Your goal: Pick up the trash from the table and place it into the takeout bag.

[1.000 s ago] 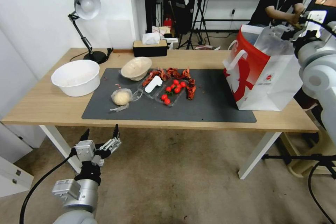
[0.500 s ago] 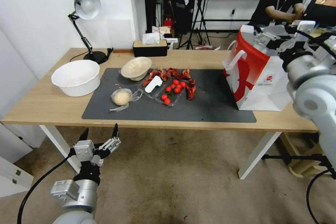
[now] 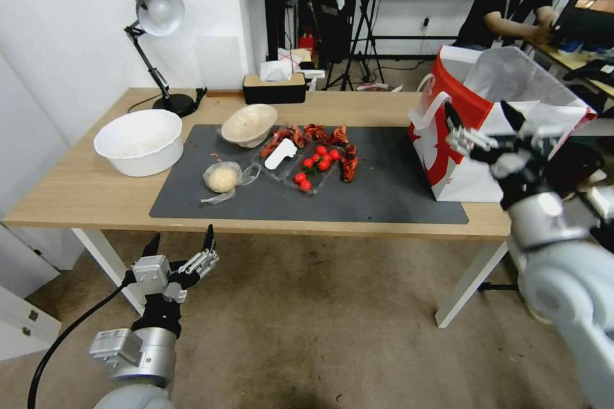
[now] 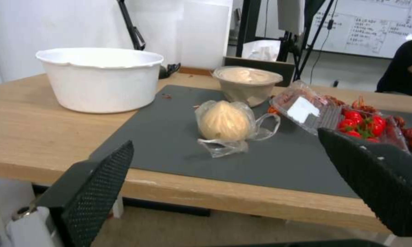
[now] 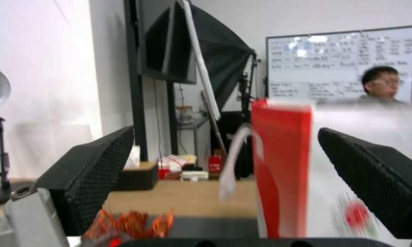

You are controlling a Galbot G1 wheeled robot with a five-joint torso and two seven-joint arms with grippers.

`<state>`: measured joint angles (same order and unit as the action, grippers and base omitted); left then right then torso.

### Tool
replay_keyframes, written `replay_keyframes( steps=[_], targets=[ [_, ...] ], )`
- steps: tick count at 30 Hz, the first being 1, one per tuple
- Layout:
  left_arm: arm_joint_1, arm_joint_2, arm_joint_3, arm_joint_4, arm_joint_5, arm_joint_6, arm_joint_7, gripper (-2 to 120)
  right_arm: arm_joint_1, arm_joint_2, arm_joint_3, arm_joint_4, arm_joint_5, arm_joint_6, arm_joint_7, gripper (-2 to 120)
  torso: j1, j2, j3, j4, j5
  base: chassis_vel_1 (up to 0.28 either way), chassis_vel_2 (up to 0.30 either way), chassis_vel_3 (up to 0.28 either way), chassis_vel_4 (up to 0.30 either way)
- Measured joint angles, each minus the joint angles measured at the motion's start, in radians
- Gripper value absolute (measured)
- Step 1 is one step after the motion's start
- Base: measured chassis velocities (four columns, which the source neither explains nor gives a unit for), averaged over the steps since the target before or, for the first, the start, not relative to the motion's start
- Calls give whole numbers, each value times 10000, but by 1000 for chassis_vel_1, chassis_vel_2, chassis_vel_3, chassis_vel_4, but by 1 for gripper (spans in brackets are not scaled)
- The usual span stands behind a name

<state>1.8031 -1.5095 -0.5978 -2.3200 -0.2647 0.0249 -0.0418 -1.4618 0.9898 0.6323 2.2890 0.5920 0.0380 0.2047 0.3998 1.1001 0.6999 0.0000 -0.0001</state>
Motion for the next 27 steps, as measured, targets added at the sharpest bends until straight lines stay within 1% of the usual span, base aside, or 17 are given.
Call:
replay_keyframes(
  steps=[3,4,6,7,10,11,15,16,19,23,27],
  targets=[
    [-58,63,13,41,-75,-1,7,100,-935,663,-23,-92,-620,619,-73,100,0,0,0,-1,0,0,0,0,0],
    [-58,63,13,41,-75,-1,7,100,-935,663,-23,-92,-620,619,-73,100,0,0,0,-1,0,0,0,0,0],
    [-124,108,32,110,-115,-1,14,100,-1619,1100,-95,-279,-1051,1145,-135,100,0,0,0,-1,-2,0,0,0,0],
    [-124,108,32,110,-115,-1,14,100,-1619,1100,-95,-279,-1051,1145,-135,100,0,0,0,-1,-2,0,0,0,0],
    [-205,141,63,192,-149,-1,20,100,-2188,1523,-267,-657,-1456,1751,-272,100,0,0,0,0,-1,0,0,0,0],
    [-205,141,63,192,-149,-1,20,100,-2188,1523,-267,-657,-1456,1751,-272,100,0,0,0,0,-1,0,0,0,0],
    [-286,207,86,253,-200,-1,24,100,-2704,2146,-547,-1432,-1993,2683,-514,100,1,0,0,0,0,0,0,0,0],
    [-286,207,86,253,-200,-1,24,100,-2704,2146,-547,-1432,-1993,2683,-514,100,1,0,0,0,0,0,0,0,0],
    [-323,245,93,283,-227,-1,27,100,-2880,2494,-769,-1979,-2378,3287,-622,100,1,0,1,-1,1,0,0,0,0],
    [-316,246,146,293,-228,-1,33,100,-2933,2726,-866,-2230,-2479,3569,-713,100,2,0,1,0,1,0,0,0,0],
    [-311,214,205,312,-228,-28,53,100,-2972,2820,-870,-2277,-2498,3635,-803,100,2,0,1,0,0,0,0,0,0]
  ],
)
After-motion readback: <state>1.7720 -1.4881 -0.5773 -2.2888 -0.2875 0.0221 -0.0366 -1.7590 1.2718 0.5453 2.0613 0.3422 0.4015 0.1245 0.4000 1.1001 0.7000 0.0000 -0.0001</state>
